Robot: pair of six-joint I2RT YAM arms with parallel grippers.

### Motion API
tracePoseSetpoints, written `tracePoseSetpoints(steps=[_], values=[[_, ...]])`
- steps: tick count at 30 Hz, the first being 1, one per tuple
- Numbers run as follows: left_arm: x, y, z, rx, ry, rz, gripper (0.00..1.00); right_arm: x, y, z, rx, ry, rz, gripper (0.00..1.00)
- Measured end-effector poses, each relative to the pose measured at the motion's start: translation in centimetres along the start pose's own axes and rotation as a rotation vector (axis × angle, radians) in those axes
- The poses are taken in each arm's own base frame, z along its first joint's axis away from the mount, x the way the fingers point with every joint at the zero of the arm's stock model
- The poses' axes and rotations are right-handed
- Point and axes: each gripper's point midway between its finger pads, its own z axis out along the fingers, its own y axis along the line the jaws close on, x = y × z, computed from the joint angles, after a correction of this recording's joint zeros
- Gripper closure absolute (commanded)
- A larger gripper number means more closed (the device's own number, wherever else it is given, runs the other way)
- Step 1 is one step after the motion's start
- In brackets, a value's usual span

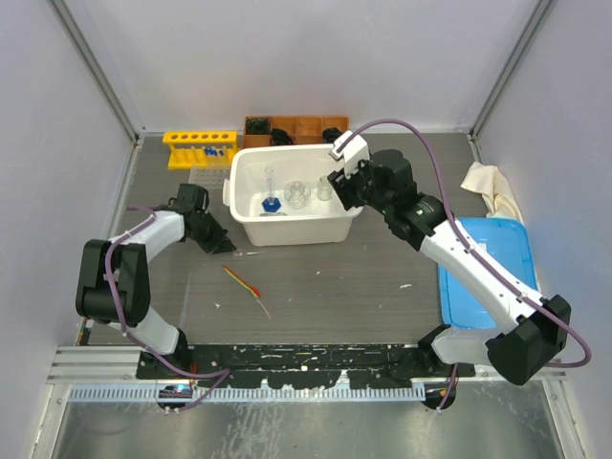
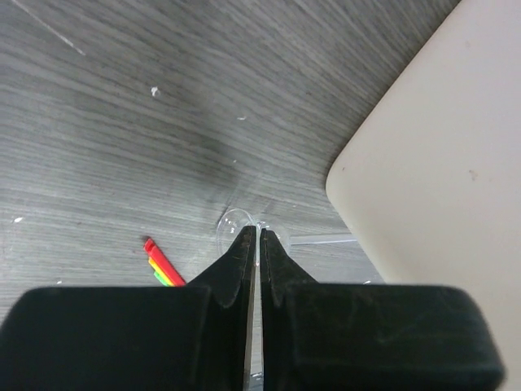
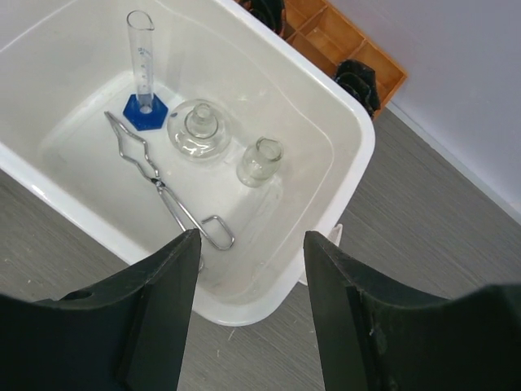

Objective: Organize the chemistry lab equipment
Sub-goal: Pick up the chemistry item at the center of the board.

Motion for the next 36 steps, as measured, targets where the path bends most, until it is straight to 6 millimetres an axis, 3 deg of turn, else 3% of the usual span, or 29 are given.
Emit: tracePoseSetpoints(steps=[9,18,28,36], values=[[1.0,0.1,-1.8,0.004,0.018,0.036,1.0,1.3,3.2,1.0,-0.182,0.067,-0.008,0.44],[2.0,0.0,-2.9,0.028,0.059,0.106,1.0,1.8,6.6,0.2,-0.382,0.057,-0.029,0.42],[3.0,-0.9,-5.5,0.07,0.086,0.188,1.0,2.0,9.1,-0.7,-0.506,0.054,-0.035,0.43],[4.6,-1.6,-7.8,0.104,0.101,0.216,1.0,2.3,14.5,-1.5,-0.643,0.102,-0.082,0.43]])
